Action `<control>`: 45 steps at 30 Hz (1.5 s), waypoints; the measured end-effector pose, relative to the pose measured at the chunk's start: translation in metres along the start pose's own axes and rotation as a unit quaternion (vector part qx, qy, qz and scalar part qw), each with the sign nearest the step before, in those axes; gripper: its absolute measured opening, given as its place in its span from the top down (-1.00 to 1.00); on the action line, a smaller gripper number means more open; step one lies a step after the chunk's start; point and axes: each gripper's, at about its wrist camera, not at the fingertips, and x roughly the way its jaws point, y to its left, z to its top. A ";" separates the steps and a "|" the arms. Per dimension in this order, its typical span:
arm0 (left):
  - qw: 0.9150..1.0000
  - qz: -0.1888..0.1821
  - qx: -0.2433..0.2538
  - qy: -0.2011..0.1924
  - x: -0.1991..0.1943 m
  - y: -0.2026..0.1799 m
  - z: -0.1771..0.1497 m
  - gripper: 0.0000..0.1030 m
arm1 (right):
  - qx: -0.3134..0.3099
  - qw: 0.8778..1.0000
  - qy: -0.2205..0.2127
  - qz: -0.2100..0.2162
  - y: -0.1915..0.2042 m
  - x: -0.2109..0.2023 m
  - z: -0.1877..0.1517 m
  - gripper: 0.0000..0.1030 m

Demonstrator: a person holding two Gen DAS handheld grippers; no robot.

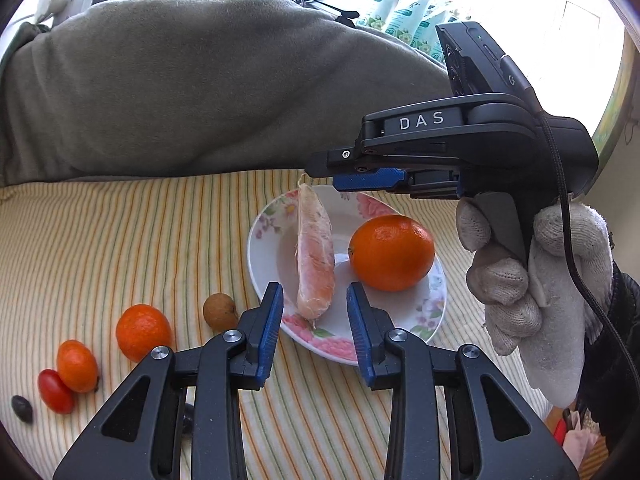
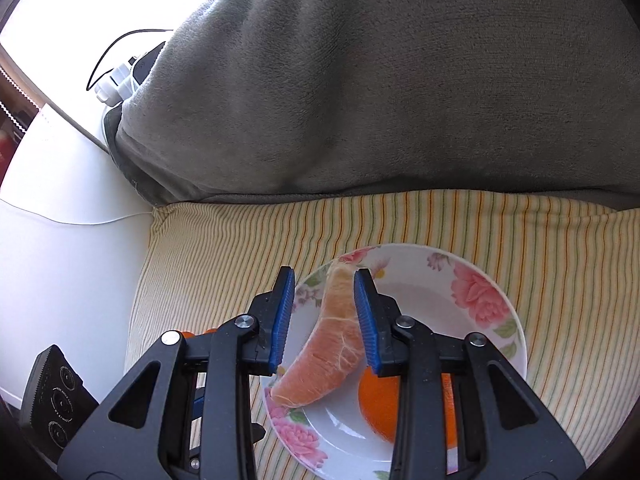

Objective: Organize fruits
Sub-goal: 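Carry the wrapped pink item with the right tool onto the plate beside the orange, then open the right tool and lift it away from the plate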

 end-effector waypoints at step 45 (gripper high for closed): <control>0.989 0.131 -0.044 -0.047 -0.109 0.108 -0.051 0.27 | -0.199 0.977 -0.070 -0.041 0.108 -0.039 -0.099 -0.20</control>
